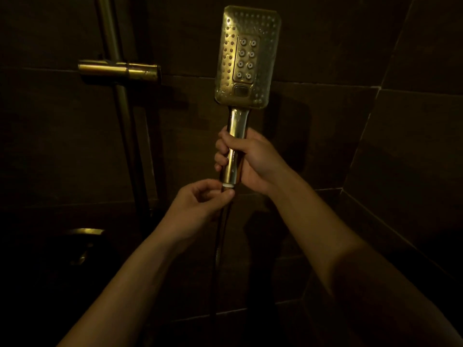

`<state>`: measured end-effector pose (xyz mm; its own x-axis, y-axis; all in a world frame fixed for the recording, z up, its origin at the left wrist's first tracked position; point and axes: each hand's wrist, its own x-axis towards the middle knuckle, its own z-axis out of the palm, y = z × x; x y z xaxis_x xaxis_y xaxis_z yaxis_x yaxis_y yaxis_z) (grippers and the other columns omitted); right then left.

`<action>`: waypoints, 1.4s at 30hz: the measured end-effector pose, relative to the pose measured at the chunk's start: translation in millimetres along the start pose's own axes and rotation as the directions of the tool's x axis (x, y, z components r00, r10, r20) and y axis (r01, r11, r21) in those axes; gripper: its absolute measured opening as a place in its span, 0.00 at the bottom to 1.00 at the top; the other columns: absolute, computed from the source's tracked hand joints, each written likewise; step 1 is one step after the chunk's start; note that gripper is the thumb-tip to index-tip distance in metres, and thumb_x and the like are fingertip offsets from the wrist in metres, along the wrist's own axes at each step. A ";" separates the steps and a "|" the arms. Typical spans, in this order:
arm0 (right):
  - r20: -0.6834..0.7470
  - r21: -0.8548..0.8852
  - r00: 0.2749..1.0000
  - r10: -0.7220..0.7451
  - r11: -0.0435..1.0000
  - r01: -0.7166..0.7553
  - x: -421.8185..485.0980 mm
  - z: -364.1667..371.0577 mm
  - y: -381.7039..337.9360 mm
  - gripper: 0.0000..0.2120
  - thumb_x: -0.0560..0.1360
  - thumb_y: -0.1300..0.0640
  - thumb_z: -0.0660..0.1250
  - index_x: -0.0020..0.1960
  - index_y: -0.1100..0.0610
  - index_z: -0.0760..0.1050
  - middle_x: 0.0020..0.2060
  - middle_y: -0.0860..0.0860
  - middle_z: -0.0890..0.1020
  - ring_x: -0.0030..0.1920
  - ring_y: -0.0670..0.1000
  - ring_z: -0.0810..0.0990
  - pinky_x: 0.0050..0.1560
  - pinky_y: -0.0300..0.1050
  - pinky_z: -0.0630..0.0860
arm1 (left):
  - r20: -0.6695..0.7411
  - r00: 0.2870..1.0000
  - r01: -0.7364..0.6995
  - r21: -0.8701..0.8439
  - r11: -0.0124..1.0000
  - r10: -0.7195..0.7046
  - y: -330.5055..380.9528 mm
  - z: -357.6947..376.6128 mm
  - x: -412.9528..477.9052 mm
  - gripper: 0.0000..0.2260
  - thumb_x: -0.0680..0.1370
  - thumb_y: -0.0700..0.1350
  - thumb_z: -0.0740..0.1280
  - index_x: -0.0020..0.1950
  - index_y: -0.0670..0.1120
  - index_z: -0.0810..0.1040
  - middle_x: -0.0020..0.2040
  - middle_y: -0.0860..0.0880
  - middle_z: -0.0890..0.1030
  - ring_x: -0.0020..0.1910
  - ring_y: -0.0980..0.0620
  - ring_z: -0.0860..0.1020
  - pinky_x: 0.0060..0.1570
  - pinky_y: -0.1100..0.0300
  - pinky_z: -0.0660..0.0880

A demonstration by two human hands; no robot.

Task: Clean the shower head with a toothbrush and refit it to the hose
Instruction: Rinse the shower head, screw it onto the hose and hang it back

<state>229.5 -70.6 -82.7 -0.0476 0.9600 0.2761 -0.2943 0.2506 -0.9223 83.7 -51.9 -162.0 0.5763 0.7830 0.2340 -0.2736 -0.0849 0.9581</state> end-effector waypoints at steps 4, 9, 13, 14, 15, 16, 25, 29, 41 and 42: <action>0.022 -0.013 1.000 -0.004 1.000 0.004 0.9 -1.9 -1.0 0.02 0.80 0.62 0.62 0.49 0.58 0.70 0.34 0.51 0.74 0.32 0.50 0.73 0.37 0.47 0.74 | 0.162 0.983 0.103 -0.116 0.988 -0.084 8.1 -2.5 -2.8 0.14 0.75 0.43 0.67 0.58 0.40 0.81 0.55 0.40 0.85 0.53 0.45 0.84 0.47 0.59 0.80; 0.064 0.008 0.998 0.011 1.000 -0.011 1.1 -3.4 0.3 0.01 0.80 0.61 0.61 0.50 0.59 0.71 0.33 0.51 0.74 0.32 0.49 0.73 0.37 0.47 0.74 | -0.018 0.999 -0.035 0.013 0.999 0.035 3.1 6.6 -3.9 0.11 0.69 0.43 0.71 0.49 0.40 0.83 0.39 0.42 0.83 0.39 0.50 0.81 0.42 0.61 0.78; 0.085 0.048 0.996 -0.002 0.999 -0.002 0.2 -4.1 -2.1 0.02 0.80 0.61 0.61 0.49 0.59 0.71 0.33 0.51 0.73 0.31 0.49 0.72 0.36 0.47 0.73 | -0.047 0.999 -0.024 0.032 0.999 0.025 1.9 3.2 -0.4 0.12 0.68 0.44 0.73 0.50 0.41 0.83 0.43 0.41 0.82 0.39 0.53 0.80 0.39 0.65 0.78; 0.089 0.059 0.996 -0.007 0.998 0.001 0.0 -3.7 -3.1 0.02 0.80 0.61 0.61 0.48 0.59 0.70 0.33 0.51 0.72 0.31 0.49 0.71 0.36 0.46 0.73 | 0.039 0.999 0.032 -0.062 0.998 -0.030 3.9 0.2 0.1 0.14 0.71 0.43 0.71 0.53 0.39 0.82 0.46 0.40 0.84 0.41 0.52 0.82 0.41 0.63 0.79; 0.092 0.064 0.996 -0.009 0.998 0.003 -0.3 -3.1 -4.4 0.03 0.81 0.61 0.61 0.48 0.59 0.70 0.33 0.51 0.72 0.31 0.49 0.71 0.36 0.46 0.73 | 0.138 0.987 0.100 -0.147 0.984 -0.080 6.6 -2.9 -0.3 0.15 0.74 0.42 0.68 0.57 0.37 0.81 0.51 0.39 0.84 0.45 0.49 0.84 0.45 0.60 0.80; 0.096 0.064 0.995 -0.010 0.998 0.004 -0.5 -2.6 -5.5 0.03 0.81 0.61 0.61 0.48 0.59 0.70 0.33 0.51 0.71 0.31 0.49 0.71 0.36 0.46 0.73 | 0.215 0.970 0.154 -0.191 0.969 -0.112 9.0 -5.4 -0.3 0.15 0.76 0.42 0.66 0.60 0.37 0.79 0.55 0.39 0.84 0.49 0.46 0.84 0.48 0.56 0.81; 0.114 0.031 0.993 -0.014 0.999 0.010 -1.4 -5.1 -4.5 0.02 0.81 0.62 0.60 0.49 0.59 0.70 0.33 0.51 0.71 0.31 0.49 0.71 0.35 0.45 0.73 | -0.025 0.997 -0.073 0.173 0.982 0.079 5.5 5.4 -0.5 0.09 0.67 0.47 0.74 0.45 0.46 0.84 0.41 0.43 0.82 0.41 0.49 0.80 0.42 0.60 0.77; 0.131 0.030 0.991 -0.018 0.999 0.014 1.0 -6.3 -3.4 0.02 0.79 0.61 0.62 0.48 0.58 0.70 0.32 0.51 0.71 0.31 0.49 0.71 0.36 0.45 0.72 | 0.210 0.964 0.183 -0.070 0.981 -0.165 15.4 -0.2 -0.1 0.14 0.74 0.44 0.68 0.58 0.40 0.81 0.52 0.42 0.85 0.48 0.47 0.84 0.49 0.59 0.80; 0.157 0.036 0.987 -0.023 0.999 0.018 4.1 -5.5 -6.4 0.02 0.78 0.61 0.63 0.49 0.58 0.70 0.33 0.51 0.71 0.32 0.49 0.71 0.37 0.47 0.73 | -0.009 0.996 0.093 0.028 0.995 -0.092 15.5 9.2 1.0 0.20 0.66 0.45 0.75 0.56 0.41 0.80 0.48 0.44 0.81 0.46 0.51 0.81 0.49 0.57 0.78; 0.158 0.032 0.987 -0.027 0.999 0.022 3.6 -5.6 -7.0 0.02 0.78 0.61 0.63 0.49 0.57 0.70 0.33 0.51 0.71 0.32 0.49 0.71 0.37 0.46 0.72 | 0.063 0.991 0.117 -0.024 0.993 -0.115 17.0 8.4 0.1 0.18 0.68 0.44 0.73 0.57 0.41 0.81 0.51 0.43 0.83 0.47 0.50 0.82 0.51 0.58 0.78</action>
<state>236.7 -68.1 -76.7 -0.1900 0.9210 0.3402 -0.3259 0.2677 -0.9067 85.6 -58.5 -144.3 0.6511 0.7475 0.1319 -0.2228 0.0221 0.9746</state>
